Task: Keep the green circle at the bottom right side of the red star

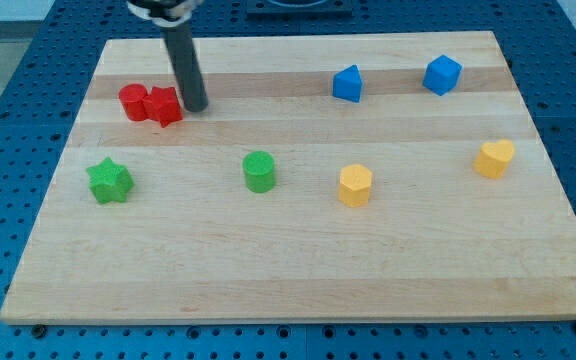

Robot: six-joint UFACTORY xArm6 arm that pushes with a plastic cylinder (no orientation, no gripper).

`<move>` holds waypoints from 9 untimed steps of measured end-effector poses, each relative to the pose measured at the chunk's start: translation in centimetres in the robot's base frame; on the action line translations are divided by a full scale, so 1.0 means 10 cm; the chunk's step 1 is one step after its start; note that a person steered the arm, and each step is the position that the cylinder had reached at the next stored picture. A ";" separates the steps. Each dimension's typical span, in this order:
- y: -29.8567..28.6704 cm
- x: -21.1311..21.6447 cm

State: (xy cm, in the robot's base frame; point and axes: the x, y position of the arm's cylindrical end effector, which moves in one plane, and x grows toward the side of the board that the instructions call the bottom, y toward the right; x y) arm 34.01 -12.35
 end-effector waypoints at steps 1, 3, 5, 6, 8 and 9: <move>0.61 0.36; 0.74 0.91; 0.94 1.27; 1.35 1.52; 0.83 1.66; 0.47 1.21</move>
State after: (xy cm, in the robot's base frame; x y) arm 46.11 -7.65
